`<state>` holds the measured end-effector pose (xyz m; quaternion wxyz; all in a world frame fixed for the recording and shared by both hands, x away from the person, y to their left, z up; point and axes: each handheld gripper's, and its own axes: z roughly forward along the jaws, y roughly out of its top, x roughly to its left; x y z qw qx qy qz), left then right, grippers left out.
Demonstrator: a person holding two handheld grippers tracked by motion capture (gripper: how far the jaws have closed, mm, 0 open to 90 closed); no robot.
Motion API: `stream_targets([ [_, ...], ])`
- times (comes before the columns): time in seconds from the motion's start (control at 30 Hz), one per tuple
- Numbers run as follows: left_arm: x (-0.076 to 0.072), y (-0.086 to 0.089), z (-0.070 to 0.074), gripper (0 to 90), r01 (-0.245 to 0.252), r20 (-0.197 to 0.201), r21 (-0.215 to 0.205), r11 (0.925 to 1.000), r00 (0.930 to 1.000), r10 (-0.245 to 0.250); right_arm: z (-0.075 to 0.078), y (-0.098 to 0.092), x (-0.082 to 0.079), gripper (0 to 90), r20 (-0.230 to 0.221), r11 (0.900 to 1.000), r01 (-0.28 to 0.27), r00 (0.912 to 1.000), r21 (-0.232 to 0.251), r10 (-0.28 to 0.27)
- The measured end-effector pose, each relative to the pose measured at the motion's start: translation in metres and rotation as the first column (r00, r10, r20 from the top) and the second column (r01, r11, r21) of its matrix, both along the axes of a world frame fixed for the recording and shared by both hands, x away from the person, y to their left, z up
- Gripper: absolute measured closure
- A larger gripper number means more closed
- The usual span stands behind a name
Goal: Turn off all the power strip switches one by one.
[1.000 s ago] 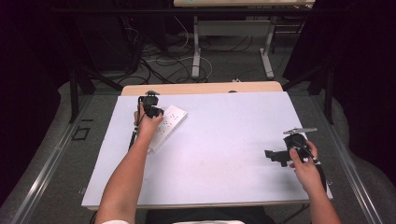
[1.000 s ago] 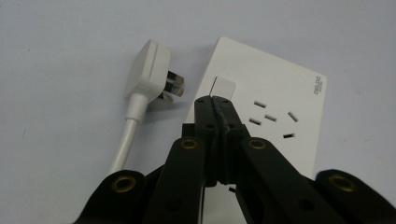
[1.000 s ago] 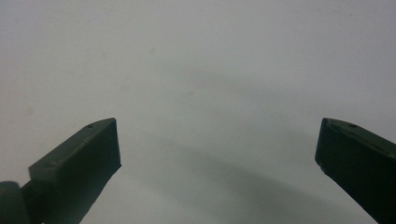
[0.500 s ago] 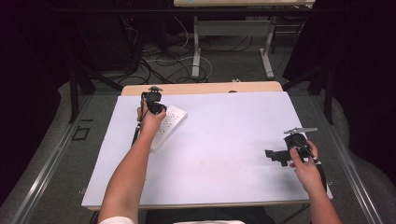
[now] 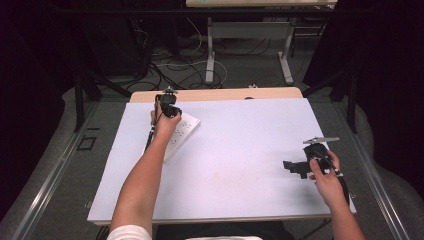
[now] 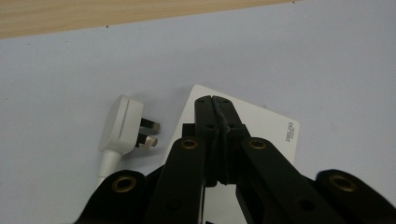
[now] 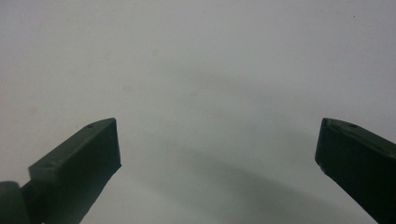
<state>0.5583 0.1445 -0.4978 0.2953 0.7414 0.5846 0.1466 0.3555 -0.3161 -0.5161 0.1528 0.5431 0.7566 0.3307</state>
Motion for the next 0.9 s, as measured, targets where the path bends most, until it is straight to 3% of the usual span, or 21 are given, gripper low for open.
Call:
stream_targets([
  [0.33, 0.008, -0.003, 0.002, 90.0, -0.007, 0.006, 0.002, 1.0, 1.0, 0.007, -0.001, -0.001, 0.0, 0.0, -0.005, 1.0, 0.0, 1.0, 0.003, 0.0],
  [0.9, 0.01, 0.001, -0.009, 90.0, -0.024, -0.039, 0.021, 0.9995, 0.9989, 0.025, -0.001, -0.002, 0.0, 0.0, -0.003, 1.0, -0.004, 1.0, -0.003, 0.004],
])
